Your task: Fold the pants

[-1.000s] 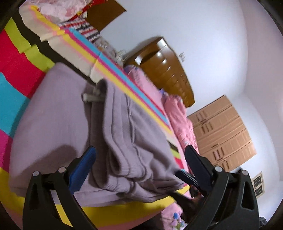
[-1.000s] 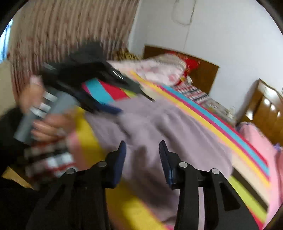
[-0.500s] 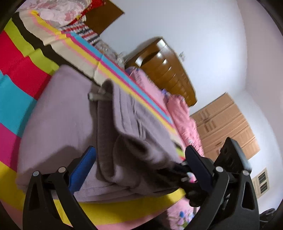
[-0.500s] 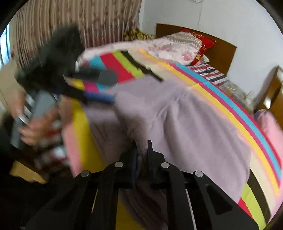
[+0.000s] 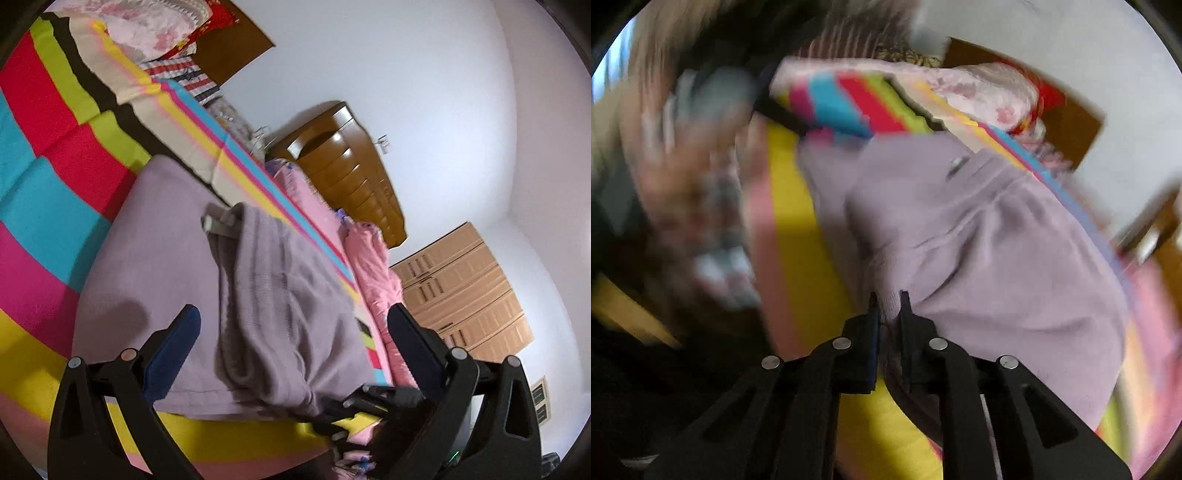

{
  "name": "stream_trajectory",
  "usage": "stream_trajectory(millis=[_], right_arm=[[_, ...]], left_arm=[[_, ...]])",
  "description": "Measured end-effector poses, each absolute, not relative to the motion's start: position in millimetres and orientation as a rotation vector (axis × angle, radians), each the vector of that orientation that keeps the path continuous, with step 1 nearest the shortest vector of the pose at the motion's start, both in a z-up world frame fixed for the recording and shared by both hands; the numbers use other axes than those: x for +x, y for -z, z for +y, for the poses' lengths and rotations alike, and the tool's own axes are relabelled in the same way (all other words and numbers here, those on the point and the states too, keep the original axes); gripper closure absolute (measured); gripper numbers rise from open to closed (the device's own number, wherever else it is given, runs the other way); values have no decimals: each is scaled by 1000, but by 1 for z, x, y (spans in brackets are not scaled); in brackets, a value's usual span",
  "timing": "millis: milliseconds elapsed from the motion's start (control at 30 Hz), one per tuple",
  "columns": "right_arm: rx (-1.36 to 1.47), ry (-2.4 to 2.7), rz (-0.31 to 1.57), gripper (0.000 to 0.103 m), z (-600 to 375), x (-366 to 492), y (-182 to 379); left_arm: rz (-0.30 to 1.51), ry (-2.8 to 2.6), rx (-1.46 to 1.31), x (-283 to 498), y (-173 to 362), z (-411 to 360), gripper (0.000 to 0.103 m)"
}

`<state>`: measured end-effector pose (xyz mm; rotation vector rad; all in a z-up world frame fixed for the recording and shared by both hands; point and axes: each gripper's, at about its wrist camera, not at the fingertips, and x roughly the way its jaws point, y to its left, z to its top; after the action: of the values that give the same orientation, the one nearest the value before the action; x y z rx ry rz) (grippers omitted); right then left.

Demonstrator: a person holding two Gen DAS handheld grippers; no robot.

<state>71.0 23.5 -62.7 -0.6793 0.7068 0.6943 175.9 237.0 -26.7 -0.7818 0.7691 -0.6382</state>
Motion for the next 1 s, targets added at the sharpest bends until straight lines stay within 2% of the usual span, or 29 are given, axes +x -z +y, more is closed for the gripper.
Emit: stream_trajectory(millis=[100,167,233,267,300,500,567,600,633,767,900,1000], right_arm=[[-589,-667,679,84,15,71,55],[-513,-676,702,63,2,79,48],[-452,-681,707,49,-5,84,40],[-444,-683,695,44,-6,86,36],[-460,-684,688,43,-5,88,34],[-636,-709,693,44,16,83,56],[-689,-675,662,63,15,83,64],[-678,-680,654,66,11,85,62],[-640,-700,668,71,7,88,59],[-395,-805,731,83,-22,111,35],[-143,-873,764,85,-49,137,17],[-146,-877,727,85,-54,134,11]], left_arm=[[785,621,-728,174,26,231,2],[786,621,-727,173,27,230,2],[785,619,-717,172,26,229,2],[784,619,-716,171,27,228,2],[784,622,-716,170,27,227,2],[800,631,-697,165,26,224,2],[800,635,-707,166,26,226,2],[801,637,-714,167,26,227,2],[804,639,-724,167,27,229,2],[815,667,-748,168,27,230,2],[860,774,-856,178,32,223,2],[944,864,-948,202,39,210,2]])
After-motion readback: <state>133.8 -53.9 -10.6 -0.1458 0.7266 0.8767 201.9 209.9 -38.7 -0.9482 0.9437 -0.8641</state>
